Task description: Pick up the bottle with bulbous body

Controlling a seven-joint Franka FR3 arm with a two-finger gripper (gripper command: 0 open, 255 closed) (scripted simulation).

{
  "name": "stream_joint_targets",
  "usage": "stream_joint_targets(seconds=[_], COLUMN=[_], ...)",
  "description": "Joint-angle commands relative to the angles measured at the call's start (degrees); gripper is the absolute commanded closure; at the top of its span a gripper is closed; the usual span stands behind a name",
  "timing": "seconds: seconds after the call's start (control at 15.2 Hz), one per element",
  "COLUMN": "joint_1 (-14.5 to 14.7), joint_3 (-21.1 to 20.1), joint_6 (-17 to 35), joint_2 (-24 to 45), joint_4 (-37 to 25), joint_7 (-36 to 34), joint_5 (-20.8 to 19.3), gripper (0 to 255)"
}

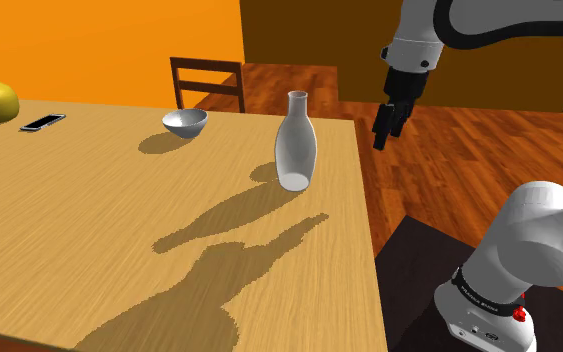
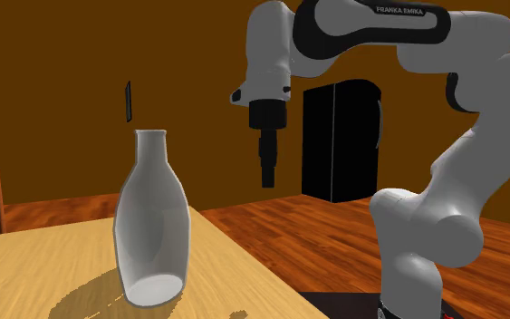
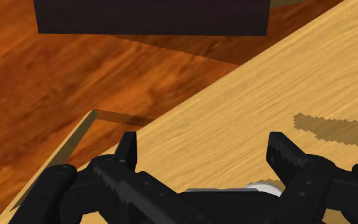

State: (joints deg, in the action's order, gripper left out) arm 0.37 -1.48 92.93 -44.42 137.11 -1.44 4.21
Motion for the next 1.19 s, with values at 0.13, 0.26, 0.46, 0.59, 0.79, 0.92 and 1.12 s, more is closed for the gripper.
stream_joint_targets(seconds=[0.13, 0.26, 0.46, 0.59, 0.79, 0.92, 1.12], joint_1=[0.33, 0.57, 0.84, 1.01, 1.35, 1.69, 2.54], joint_3=[-1.25, -2.45, -4.18, -5.3, -6.93, -8.02, -9.64], joint_6=[-0.9, -2.07, -4.31, -6.14, -9.44, -12.07, -16.89], joint_2=[4.73, 9.44, 16.54, 21.37, 28.88, 34.19, 42.91], joint_4=[-4.98, -10.21, -18.56, -24.54, -34.28, -41.47, -53.81], joint_7=[-1.33, -2.66, -4.73, -6.18, -8.46, -10.07, -12.62], joint_5=[0.39, 0.62, 0.66, 0.48, -0.12, -0.76, -2.16], gripper=[0, 0, 0, 0, 0, 0, 0])
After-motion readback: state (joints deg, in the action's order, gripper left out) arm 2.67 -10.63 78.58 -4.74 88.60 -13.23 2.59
